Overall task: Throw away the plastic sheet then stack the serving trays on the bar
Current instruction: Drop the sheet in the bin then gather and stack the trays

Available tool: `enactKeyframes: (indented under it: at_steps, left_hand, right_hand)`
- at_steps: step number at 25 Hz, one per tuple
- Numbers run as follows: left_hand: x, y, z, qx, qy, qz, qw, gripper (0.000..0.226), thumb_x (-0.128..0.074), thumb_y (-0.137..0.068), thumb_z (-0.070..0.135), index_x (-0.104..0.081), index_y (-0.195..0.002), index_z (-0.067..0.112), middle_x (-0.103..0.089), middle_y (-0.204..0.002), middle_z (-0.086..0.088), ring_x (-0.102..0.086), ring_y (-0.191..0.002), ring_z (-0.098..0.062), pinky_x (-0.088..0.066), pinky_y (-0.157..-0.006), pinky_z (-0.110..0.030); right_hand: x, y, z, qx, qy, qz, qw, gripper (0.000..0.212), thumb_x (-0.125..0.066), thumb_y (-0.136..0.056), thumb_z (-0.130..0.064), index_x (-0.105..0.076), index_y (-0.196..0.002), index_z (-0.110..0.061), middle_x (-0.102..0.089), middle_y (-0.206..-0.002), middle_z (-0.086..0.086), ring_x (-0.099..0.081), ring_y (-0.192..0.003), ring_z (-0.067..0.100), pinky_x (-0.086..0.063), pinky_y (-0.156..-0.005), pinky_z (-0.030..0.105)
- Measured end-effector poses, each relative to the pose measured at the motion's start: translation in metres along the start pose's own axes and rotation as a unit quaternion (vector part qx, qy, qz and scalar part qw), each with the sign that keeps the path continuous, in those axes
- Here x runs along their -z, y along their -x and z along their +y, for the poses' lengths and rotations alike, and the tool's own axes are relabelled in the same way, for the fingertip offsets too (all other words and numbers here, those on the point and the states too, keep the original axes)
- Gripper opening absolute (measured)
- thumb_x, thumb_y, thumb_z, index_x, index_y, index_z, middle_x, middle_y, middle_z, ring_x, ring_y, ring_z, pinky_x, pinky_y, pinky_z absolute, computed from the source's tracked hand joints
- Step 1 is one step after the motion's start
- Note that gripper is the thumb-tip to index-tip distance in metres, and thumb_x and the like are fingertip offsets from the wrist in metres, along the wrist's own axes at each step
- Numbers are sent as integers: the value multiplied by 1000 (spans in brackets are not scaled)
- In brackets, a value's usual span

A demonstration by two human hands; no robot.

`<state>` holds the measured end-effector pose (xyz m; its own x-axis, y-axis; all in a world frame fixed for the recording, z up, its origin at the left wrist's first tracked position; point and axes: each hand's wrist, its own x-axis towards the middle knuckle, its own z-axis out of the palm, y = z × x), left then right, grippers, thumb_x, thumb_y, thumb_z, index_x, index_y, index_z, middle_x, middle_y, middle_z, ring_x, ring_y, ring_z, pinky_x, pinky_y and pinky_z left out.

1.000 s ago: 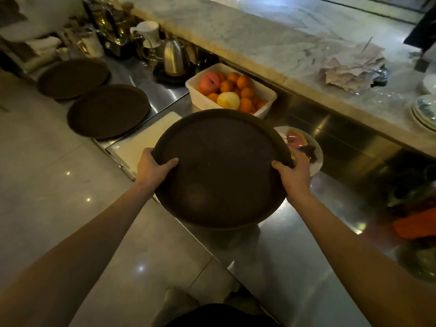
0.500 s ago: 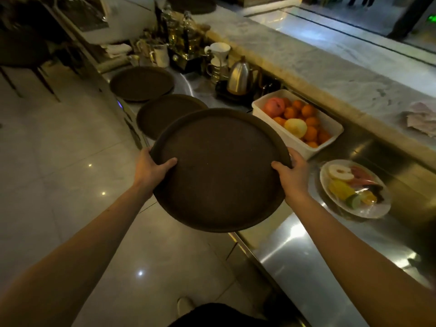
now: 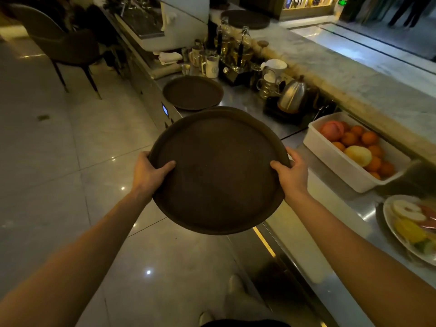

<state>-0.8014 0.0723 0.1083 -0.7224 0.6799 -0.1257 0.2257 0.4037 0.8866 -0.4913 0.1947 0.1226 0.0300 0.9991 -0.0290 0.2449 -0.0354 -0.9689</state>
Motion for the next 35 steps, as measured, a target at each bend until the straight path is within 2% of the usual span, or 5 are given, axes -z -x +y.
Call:
enactKeyframes:
  at_steps: [3, 15, 24, 29, 35]
  left_hand:
    - [5, -21, -3, 14, 6, 1, 1000, 71, -80, -75, 34, -42, -132, 14, -55, -127, -8, -55, -102, -17, -49, -74, -30]
    - [-8, -165, 28, 12, -32, -11, 999, 70, -77, -78, 34, -40, -134, 13, -56, -128, -10, -59, -105, -23, -53, -79, -36]
    - [-21, -265, 33, 0, -57, -47, 997, 71, -79, -75, 37, -42, -132, 15, -58, -125, -6, -55, -96, -15, -47, -66, -25]
    - [-23, -326, 28, -20, -78, -103, 991, 75, -79, -73, 42, -42, -133, 14, -58, -128, -8, -59, -110, -24, -54, -84, -38]
    - [-4, -402, 35, -65, -94, -162, 980, 73, -79, -74, 44, -44, -131, 14, -59, -127, -7, -59, -112, -27, -49, -78, -33]
  right_hand:
    - [-22, -15, -4, -4, 7, 0, 1000, 48, -70, -82, -12, -59, -125, -28, -69, -105, 2, -69, -93, 19, -58, -86, 44]
    - [-115, -127, -10, -8, -1, -5, 1000, 54, -70, -85, -16, -54, -136, -20, -62, -128, 7, -62, -112, 22, -53, -97, 46]
    - [-167, -169, -17, -18, 13, 33, 999, 49, -69, -85, -11, -57, -132, -21, -65, -122, 4, -63, -107, 19, -54, -93, 36]
    - [-200, -173, -19, -19, 19, 83, 996, 45, -69, -84, -9, -61, -127, -19, -68, -115, 1, -65, -100, 14, -55, -89, 32]
    - [-260, -162, -33, -35, 9, 163, 986, 44, -71, -83, -13, -61, -122, -30, -63, -98, -20, -59, -84, -11, -49, -73, 14]
